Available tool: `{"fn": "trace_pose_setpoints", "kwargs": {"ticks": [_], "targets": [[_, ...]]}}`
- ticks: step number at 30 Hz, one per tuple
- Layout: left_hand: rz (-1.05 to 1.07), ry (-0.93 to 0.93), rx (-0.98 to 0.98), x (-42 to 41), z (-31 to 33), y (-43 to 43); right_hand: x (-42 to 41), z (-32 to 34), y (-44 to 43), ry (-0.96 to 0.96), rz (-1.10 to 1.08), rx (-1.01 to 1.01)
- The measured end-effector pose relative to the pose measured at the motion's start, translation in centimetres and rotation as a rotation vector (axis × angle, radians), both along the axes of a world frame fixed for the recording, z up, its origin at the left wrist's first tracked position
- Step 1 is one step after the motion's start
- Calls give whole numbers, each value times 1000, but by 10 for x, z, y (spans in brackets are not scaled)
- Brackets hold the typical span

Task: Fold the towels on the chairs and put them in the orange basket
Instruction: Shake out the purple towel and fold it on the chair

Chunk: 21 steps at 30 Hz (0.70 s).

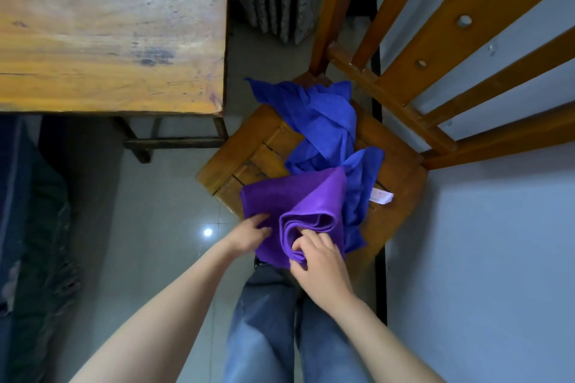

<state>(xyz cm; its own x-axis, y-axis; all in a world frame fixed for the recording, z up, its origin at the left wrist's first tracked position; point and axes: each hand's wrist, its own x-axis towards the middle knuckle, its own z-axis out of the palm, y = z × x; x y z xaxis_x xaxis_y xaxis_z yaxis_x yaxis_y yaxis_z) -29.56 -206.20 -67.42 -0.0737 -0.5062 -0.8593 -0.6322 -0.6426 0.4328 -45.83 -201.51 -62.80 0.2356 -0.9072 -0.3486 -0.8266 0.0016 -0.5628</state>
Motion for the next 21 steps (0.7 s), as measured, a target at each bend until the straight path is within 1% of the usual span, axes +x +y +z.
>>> {"fn": "trace_pose_setpoints", "kwargs": {"ticks": [2, 4, 6, 8, 10, 12, 14, 16, 19, 21], "targets": [[216, 85, 16, 6, 4, -6, 8, -9, 4, -31, 5, 101], [371, 141, 14, 7, 11, -15, 11, -15, 3, -62, -55, 141], [481, 214, -4, 9, 16, -23, 15, -19, -2, -75, -90, 126], [606, 349, -19, 7, 21, -26, 17, -19, -5, -18, -38, 30], [645, 454, -46, 5, 24, -26, 17, -17, -5, 122, 92, -98], [633, 503, -72, 3, 25, -26, 14, -15, -5, 222, 202, -116], [662, 529, -59, 3, 26, -26, 11, -15, -7, 238, 301, -108], [685, 500, -28, 3, 27, -27, 13, -14, -10, 195, 363, -84], [637, 297, -76, 4, 23, -31, 17, -17, -17, 102, 374, -26], [653, 175, -133, 3, 18, -35, 17, -18, -18, 65, 357, -15]]}}
